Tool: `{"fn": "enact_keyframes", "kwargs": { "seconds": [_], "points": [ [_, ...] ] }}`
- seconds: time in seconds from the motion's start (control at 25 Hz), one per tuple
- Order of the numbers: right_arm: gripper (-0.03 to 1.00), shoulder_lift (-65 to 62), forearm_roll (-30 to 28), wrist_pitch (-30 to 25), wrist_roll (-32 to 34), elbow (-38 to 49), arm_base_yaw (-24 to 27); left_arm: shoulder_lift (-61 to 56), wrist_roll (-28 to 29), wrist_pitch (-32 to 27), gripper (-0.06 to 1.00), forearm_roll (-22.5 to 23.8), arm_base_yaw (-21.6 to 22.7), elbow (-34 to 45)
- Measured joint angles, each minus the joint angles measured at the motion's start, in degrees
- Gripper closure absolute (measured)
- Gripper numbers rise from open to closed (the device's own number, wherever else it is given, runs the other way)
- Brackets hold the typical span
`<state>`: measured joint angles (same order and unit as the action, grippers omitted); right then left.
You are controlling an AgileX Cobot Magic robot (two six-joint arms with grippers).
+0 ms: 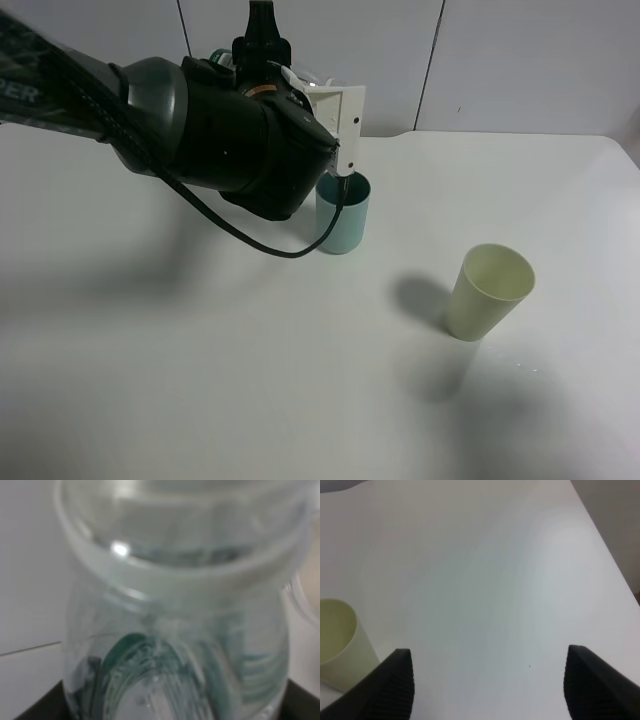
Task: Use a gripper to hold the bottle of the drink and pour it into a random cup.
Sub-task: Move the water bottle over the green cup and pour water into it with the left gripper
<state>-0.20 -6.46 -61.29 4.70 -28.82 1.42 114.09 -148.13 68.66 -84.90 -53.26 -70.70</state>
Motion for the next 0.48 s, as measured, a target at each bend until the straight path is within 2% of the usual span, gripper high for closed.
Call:
{"fn": "enact_keyframes", "kwargs": {
  "seconds": [0.48],
  "points": [
    [0.33, 0.00, 0.00, 0.00, 0.00, 0.00, 0.00, 0.00, 0.00, 0.00, 0.40, 0.02, 0.00, 0.00]
  ]
}}
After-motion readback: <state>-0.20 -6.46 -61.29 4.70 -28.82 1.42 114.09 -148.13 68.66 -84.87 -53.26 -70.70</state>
